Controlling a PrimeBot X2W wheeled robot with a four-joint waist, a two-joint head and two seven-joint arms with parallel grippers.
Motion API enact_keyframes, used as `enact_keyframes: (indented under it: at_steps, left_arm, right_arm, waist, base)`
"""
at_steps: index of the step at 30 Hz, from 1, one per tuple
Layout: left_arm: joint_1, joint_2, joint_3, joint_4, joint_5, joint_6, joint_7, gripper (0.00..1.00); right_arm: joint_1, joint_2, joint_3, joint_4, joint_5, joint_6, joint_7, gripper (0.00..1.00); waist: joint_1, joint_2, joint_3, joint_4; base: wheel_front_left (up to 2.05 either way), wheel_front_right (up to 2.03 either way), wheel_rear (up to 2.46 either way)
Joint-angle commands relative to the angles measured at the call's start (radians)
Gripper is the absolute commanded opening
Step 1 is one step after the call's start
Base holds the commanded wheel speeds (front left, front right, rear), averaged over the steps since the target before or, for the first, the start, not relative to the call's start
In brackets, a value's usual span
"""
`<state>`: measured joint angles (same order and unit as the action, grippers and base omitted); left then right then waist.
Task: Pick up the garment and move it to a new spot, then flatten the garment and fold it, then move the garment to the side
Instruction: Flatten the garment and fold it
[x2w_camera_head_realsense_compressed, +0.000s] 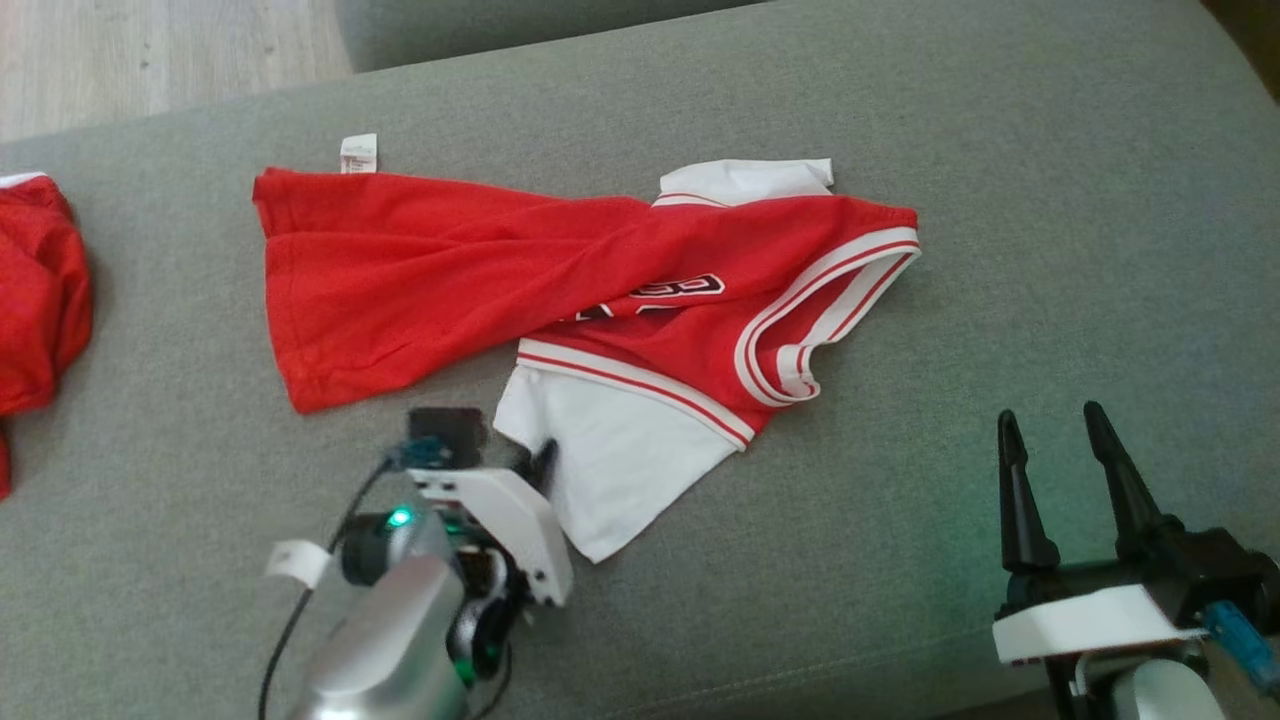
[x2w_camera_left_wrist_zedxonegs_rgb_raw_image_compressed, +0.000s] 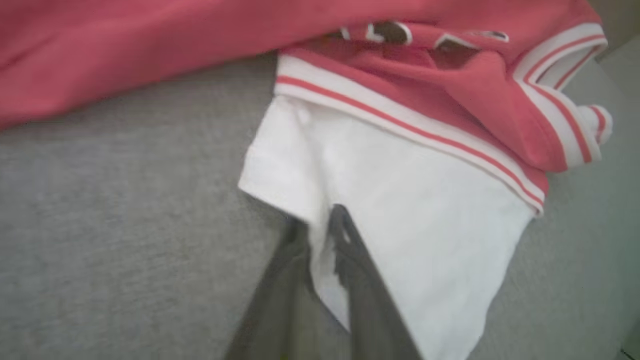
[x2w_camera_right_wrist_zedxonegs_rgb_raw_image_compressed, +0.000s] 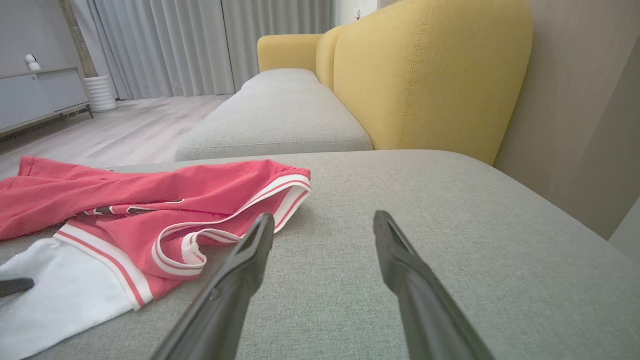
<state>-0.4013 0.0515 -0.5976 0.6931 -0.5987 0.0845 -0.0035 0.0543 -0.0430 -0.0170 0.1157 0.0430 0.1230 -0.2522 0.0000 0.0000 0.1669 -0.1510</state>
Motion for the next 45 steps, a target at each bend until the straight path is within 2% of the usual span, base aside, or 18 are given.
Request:
enact_keyframes:
  at_steps: [1, 6, 11, 17, 19, 20, 21, 22, 25, 28, 30, 34, 35, 36, 38, 42, 45]
  left_arm:
    - [0.007, -0.001, -0.02, 0.013, -0.011, -0.019, 0.032, 0.0]
    - [0.008, -0.001, -0.116, -0.045, -0.045, -0.058, 0.042, 0.0]
    - [0.018, -0.001, -0.225, -0.2, -0.075, -0.08, 0.07, 0.0]
    - [0.017, -0.001, -0.384, -0.38, -0.138, -0.077, 0.102, 0.0]
    - [0.02, -0.001, -0.42, -0.413, -0.18, -0.051, 0.089, 0.0]
    - [0.016, -0.001, -0.442, -0.418, -0.189, -0.037, 0.085, 0.33]
    - [0.007, -0.001, -0.463, -0.416, -0.189, -0.024, 0.081, 0.96]
    - [-0.001, -0.001, -0.478, -0.408, -0.188, -0.009, 0.075, 1.0]
    - [-0.016, -0.001, -0.501, -0.382, -0.193, 0.027, 0.06, 1.0]
    - [-0.026, 0.002, -0.508, -0.358, -0.179, 0.042, 0.058, 1.0]
    - [-0.024, 0.031, -0.505, -0.356, -0.168, 0.056, 0.055, 1.0]
    - [0.01, 0.137, -0.463, -0.421, -0.163, 0.115, 0.044, 1.0]
    - [0.021, 0.17, -0.449, -0.447, -0.159, 0.139, 0.041, 1.0]
    - [0.043, 0.241, -0.424, -0.505, -0.144, 0.193, 0.038, 1.0]
    - [0.071, 0.306, -0.386, -0.567, -0.145, 0.249, 0.035, 1.0]
    - [0.122, 0.419, -0.293, -0.637, -0.161, 0.351, 0.025, 1.0]
    - [0.137, 0.461, -0.241, -0.612, -0.183, 0.384, 0.016, 1.0]
  right_arm:
    - [-0.032, -0.007, 0.019, -0.028, 0.003, 0.008, -0.01, 1.0]
    - [-0.029, -0.007, 0.018, -0.024, 0.011, 0.008, -0.01, 1.0]
    - [-0.026, -0.007, 0.028, -0.019, 0.018, 0.008, -0.01, 1.0]
    - [-0.027, -0.007, 0.048, -0.012, 0.031, 0.008, -0.01, 1.0]
    - [-0.03, -0.007, 0.049, -0.011, 0.033, 0.008, -0.01, 1.0]
    - [-0.031, -0.007, 0.051, -0.008, 0.034, 0.008, -0.01, 1.0]
    - [-0.032, -0.007, 0.053, -0.006, 0.034, 0.008, -0.01, 1.0]
    - [-0.033, -0.007, 0.053, -0.003, 0.035, 0.008, -0.01, 1.0]
    - [-0.03, -0.007, 0.043, -0.003, 0.042, 0.008, -0.01, 1.0]
    - [-0.025, -0.007, 0.04, -0.002, 0.043, 0.008, -0.01, 1.0]
    - [-0.02, -0.007, 0.036, 0.0, 0.045, 0.008, -0.01, 1.0]
    - [-0.007, -0.007, 0.019, -0.001, 0.048, 0.008, -0.01, 1.0]
    - [-0.005, -0.007, 0.015, -0.002, 0.049, 0.008, -0.01, 1.0]
    - [0.0, -0.007, 0.009, -0.005, 0.051, 0.008, -0.01, 1.0]
    - [0.005, -0.007, 0.007, -0.006, 0.051, 0.008, -0.01, 1.0]
    - [0.008, -0.007, 0.006, -0.01, 0.049, 0.008, -0.01, 1.0]
    - [0.001, -0.007, 0.017, -0.012, 0.046, 0.008, -0.01, 1.0]
  waist:
    - [0.0, 0.0, -0.003, -0.001]
    - [0.0, 0.0, -0.017, 0.0]
    - [0.0, 0.0, -0.029, -0.007]
    - [0.0, 0.0, -0.032, -0.04]
    - [0.0, 0.0, -0.028, -0.052]
    - [0.0, 0.0, -0.025, -0.059]
    - [0.0, 0.0, -0.023, -0.067]
    - [0.0, 0.0, -0.021, -0.074]
    - [0.0, 0.0, -0.02, -0.081]
    - [0.0, 0.0, -0.021, -0.083]
    - [0.0, 0.0, -0.025, -0.081]
    - [0.0, 0.0, -0.039, -0.065]
    - [0.0, 0.0, -0.043, -0.06]
    - [0.0, 0.0, -0.049, -0.047]
    - [0.0, 0.0, -0.055, -0.035]
    - [0.0, 0.0, -0.059, -0.009]
    - [0.0, 0.0, -0.051, 0.004]
  base:
    - [0.0, 0.0, 0.0]
    - [0.0, 0.0, 0.0]
    - [0.0, 0.0, 0.0]
    - [0.0, 0.0, 0.0]
    - [0.0, 0.0, 0.0]
    - [0.0, 0.0, 0.0]
    - [0.0, 0.0, 0.0]
    - [0.0, 0.0, 0.0]
    - [0.0, 0.0, 0.0]
    - [0.0, 0.0, 0.0]
    - [0.0, 0.0, 0.0]
    - [0.0, 0.0, 0.0]
    - [0.0, 0.0, 0.0]
    - [0.0, 0.0, 0.0]
    - [0.0, 0.0, 0.0]
    - [0.0, 0.0, 0.0]
    - [0.0, 0.0, 0.0]
